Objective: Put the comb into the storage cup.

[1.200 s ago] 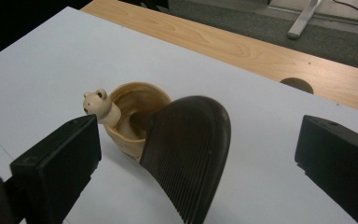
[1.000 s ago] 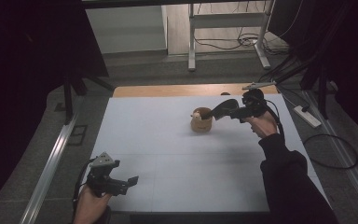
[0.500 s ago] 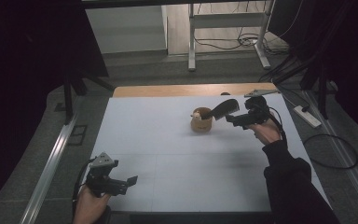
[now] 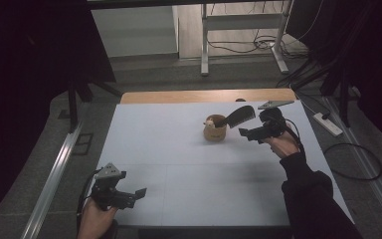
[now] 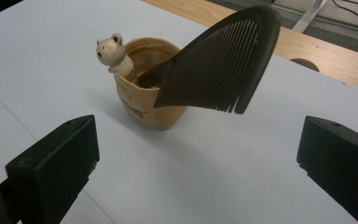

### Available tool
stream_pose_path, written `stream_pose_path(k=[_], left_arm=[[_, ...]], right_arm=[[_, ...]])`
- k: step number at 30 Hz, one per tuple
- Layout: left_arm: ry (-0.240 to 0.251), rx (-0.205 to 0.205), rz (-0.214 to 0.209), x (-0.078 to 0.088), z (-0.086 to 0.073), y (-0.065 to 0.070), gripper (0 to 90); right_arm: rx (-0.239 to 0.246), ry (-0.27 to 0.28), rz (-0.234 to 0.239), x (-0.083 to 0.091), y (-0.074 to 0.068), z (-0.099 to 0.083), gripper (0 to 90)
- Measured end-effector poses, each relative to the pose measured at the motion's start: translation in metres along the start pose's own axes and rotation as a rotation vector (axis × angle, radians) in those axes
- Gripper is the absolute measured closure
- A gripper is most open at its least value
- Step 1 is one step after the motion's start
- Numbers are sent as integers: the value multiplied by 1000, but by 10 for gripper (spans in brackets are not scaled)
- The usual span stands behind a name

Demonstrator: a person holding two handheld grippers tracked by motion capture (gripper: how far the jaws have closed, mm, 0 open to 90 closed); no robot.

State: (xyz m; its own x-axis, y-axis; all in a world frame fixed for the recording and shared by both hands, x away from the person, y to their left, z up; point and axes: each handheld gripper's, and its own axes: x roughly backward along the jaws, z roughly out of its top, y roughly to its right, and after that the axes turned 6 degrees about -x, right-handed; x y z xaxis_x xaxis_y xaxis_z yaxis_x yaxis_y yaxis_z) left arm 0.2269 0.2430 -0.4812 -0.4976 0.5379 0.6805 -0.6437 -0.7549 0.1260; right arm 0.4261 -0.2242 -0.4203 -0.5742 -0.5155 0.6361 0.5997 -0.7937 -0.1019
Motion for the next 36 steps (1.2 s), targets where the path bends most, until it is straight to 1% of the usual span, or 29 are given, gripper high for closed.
stream_pose_path(k=[12, 16, 21, 29, 36], left_arm=[[9, 0, -4, 1, -1, 0, 0], [13, 4, -7, 1, -1, 0, 0], [10, -1, -9, 1, -1, 0, 0], [17, 2, -14, 1, -1, 0, 0], [19, 4, -17, 2, -2, -1, 0]], right_arm=[[-3, -12, 17, 5, -5, -7, 0], [4, -14, 14, 8, -7, -10, 0], [17, -15, 20, 12, -11, -13, 0], [19, -8, 24, 16, -16, -19, 0], [28, -15, 46, 19, -21, -24, 0]])
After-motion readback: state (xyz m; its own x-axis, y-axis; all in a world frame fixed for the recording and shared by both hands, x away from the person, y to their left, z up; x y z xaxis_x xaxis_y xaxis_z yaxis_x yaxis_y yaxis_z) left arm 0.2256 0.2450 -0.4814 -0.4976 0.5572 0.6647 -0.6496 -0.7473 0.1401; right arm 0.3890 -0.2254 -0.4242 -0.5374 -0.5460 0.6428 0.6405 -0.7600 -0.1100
